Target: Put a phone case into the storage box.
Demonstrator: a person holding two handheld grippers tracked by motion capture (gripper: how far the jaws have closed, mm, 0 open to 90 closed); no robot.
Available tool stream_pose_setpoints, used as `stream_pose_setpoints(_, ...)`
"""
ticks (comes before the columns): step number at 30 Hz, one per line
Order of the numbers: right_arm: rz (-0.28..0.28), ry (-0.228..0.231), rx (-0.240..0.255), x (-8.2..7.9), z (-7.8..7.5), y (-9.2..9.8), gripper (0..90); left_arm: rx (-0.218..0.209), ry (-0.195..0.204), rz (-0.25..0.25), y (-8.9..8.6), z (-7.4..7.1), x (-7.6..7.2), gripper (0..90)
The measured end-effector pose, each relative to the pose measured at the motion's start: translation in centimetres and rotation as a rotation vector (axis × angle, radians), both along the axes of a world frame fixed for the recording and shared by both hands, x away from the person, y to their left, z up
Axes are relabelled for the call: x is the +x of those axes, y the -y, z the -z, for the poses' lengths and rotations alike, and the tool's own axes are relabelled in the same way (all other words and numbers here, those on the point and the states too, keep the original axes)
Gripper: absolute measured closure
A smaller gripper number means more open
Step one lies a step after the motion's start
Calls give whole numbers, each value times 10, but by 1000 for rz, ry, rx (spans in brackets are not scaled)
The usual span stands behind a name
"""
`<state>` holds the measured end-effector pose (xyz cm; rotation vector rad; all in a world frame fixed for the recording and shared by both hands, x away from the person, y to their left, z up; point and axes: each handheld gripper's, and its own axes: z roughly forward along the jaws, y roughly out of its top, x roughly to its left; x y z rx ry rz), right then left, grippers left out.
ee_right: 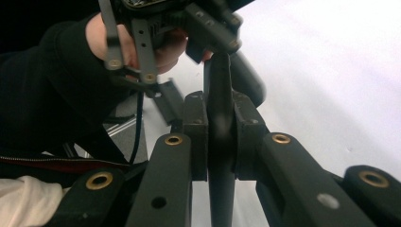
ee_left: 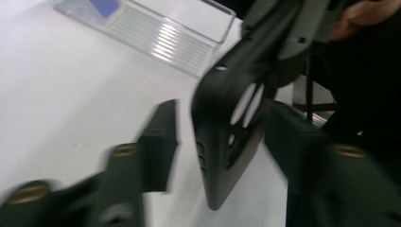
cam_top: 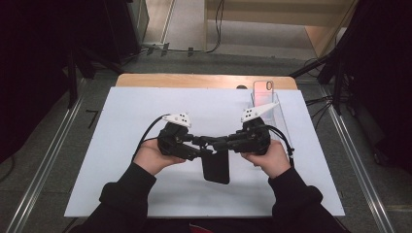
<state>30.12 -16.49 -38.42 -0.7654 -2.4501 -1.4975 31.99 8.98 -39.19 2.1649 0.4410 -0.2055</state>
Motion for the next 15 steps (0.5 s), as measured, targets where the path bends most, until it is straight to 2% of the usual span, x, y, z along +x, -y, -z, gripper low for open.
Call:
stream_pose_setpoints(1, -1, 2, 4, 0, 0, 0, 769, -5, 1, 2, -1, 0, 0, 612)
stream_pose_setpoints(4, -15, 15, 16, 1, 0, 1, 765, -41, -66, 19, -5, 2, 5, 696)
stream_pose_setpoints(6, -24, 9, 26, 1, 0, 2, 755, -50, -72, 51, -7, 2, 6, 737)
stream_pose_setpoints(9, -29, 20, 34, 1, 1, 3, 732, -43, -90, 64, -7, 2, 6, 763)
stream_pose_setpoints(13, -13, 13, 43, 3, 2, 3, 683, -40, -95, 72, -7, 1, 6, 770)
stream_pose_setpoints(14, -5, 21, 41, 2, 2, 3, 651, -28, -91, 71, -7, 0, 5, 771)
stream_pose_setpoints(15, 14, 28, 32, 2, 2, 2, 556, -22, -89, 60, -7, 0, 5, 770)
